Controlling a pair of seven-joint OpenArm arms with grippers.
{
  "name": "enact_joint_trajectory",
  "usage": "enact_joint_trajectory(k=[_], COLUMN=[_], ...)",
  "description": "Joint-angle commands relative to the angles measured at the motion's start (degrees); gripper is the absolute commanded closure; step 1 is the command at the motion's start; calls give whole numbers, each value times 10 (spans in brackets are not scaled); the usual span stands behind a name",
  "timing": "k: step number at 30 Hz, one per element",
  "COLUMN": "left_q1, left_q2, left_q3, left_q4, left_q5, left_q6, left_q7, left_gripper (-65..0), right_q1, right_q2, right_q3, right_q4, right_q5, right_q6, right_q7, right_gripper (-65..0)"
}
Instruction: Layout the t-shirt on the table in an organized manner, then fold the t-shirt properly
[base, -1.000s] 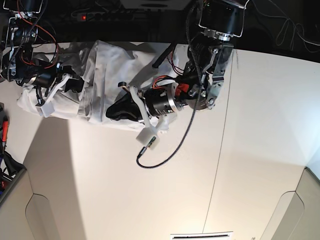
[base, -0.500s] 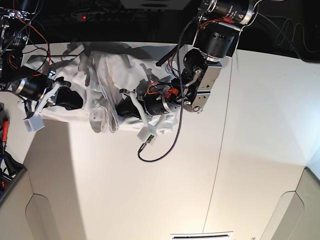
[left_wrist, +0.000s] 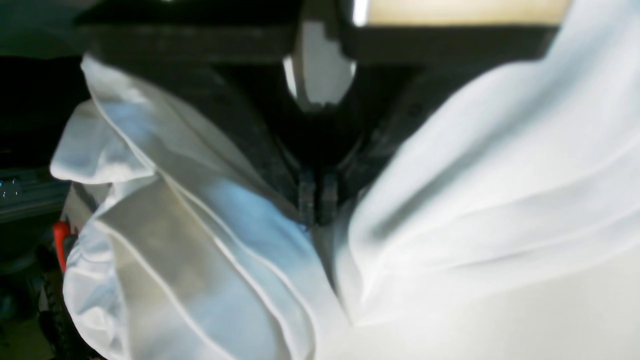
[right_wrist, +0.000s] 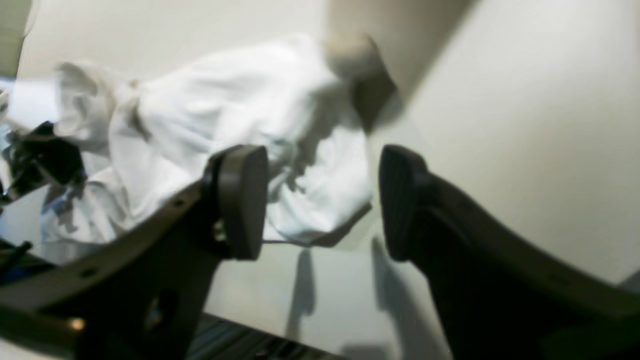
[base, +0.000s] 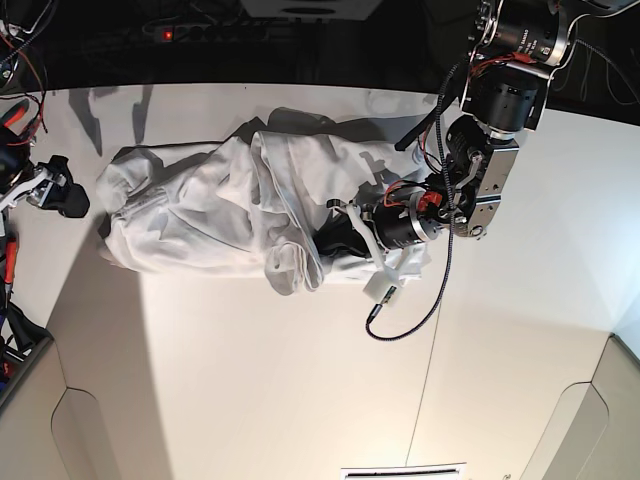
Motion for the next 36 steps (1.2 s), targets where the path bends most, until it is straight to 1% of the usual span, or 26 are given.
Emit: enact_joint_trajectory(k=[1, 3, 6, 11, 14, 17, 21, 25, 26, 27, 28, 30, 31, 33, 36], left_q1=[-3, -3, -3, -3, -3, -3, -3, -3, -3, -3, -3, -3, -3, -3, -3], left_q2=[-6, -4, -4, -4, -4, -4, -4, -4, -4, -4, -4, -4, -4, -4, -4], left_q3=[0, 0, 0, 0, 0, 0, 0, 0, 0, 0, 0, 0, 0, 0, 0], left_q4=[1, 1, 1, 1, 1, 1, 1, 1, 1, 1, 1, 1, 1, 1, 1], left_q5=[21, 12, -1, -2, -2, -2, -2, -2, -4, -4, -4, -4, -4, -4, -4], left_q6=[9, 5, -17, -18, -18, -18, -18, -18, -18, -18, -18, -18, -18, -18, -18], left_q7=[24, 24, 24, 24, 25, 28, 28, 28, 28, 28, 28, 28, 28, 28, 28], left_gripper=[0, 0, 0, 0, 0, 0, 0, 0, 0, 0, 0, 0, 0, 0, 0], right_q1=[16, 39, 83, 159, 190, 203, 204, 204, 204, 204, 204, 204, 205, 207, 207], right_q2=[10, 17, 28, 36, 39, 39, 39, 39, 39, 39, 39, 39, 39, 39, 39], right_q3=[-4, -18, -46, -94, -127, -153, -182, -190, -190, -190, -190, -189, -189, -189, -188], right_q4=[-16, -73, -152, -262, -317, -344, -346, -346, -346, -346, -346, -346, -346, -342, -313], right_q5=[16, 28, 41, 43, 42, 42, 40, 33, 33, 33, 33, 34, 36, 40, 63], right_q6=[2, 2, 2, 7, 7, 7, 7, 7, 7, 7, 7, 6, 6, 6, 6], right_q7=[15, 15, 15, 15, 15, 15, 15, 15, 15, 15, 15, 15, 15, 15, 10], right_gripper=[-388, -413, -414, -414, -414, -414, -414, -411, -398, -344, -250, -11, 0, 0, 0])
